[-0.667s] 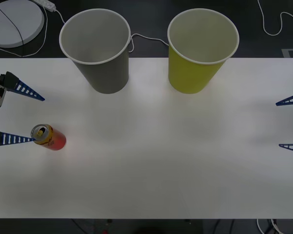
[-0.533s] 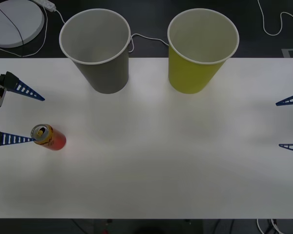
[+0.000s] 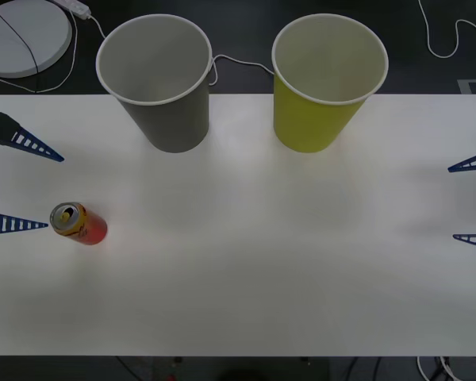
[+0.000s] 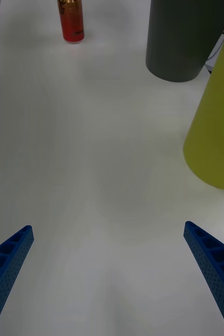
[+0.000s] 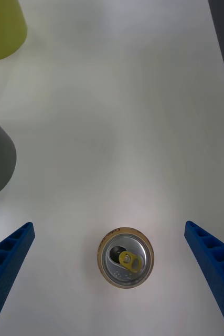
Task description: Put the can into the green bin and the plastic bottle into the gray bin
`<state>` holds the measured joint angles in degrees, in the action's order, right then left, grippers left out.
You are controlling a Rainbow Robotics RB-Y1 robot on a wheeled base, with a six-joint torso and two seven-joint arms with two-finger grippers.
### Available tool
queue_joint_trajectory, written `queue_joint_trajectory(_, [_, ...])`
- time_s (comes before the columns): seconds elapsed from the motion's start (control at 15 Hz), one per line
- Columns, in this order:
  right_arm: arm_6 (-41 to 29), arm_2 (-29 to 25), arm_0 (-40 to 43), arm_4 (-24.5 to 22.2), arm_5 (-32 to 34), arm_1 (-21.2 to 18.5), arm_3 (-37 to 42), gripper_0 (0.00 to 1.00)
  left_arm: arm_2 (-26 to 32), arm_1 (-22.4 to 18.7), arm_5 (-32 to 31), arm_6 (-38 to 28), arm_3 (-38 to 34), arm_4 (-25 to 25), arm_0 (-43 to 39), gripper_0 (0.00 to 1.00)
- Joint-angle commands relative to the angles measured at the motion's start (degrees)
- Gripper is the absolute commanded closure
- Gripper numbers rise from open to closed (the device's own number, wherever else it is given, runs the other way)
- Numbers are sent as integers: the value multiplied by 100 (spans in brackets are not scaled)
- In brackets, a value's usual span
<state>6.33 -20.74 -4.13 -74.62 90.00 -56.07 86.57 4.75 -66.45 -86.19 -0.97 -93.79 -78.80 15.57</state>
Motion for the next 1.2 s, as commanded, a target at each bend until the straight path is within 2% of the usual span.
queue_joint_trajectory(0.07, [0,0,0,0,0,0,0,0,-10,-8,-38,431,652,348,-19,0])
queue_joint_trajectory(0.33, [0,0,0,0,0,0,0,0,-159,1,-108,1301,1618,884,-19,0])
queue_joint_trajectory(1.07, [0,0,0,0,0,0,0,0,-1222,36,-161,3603,3930,2545,-1,0])
queue_joint_trajectory(1.2, [0,0,0,0,0,0,0,0,-1310,159,-161,3981,4343,2773,-1,0])
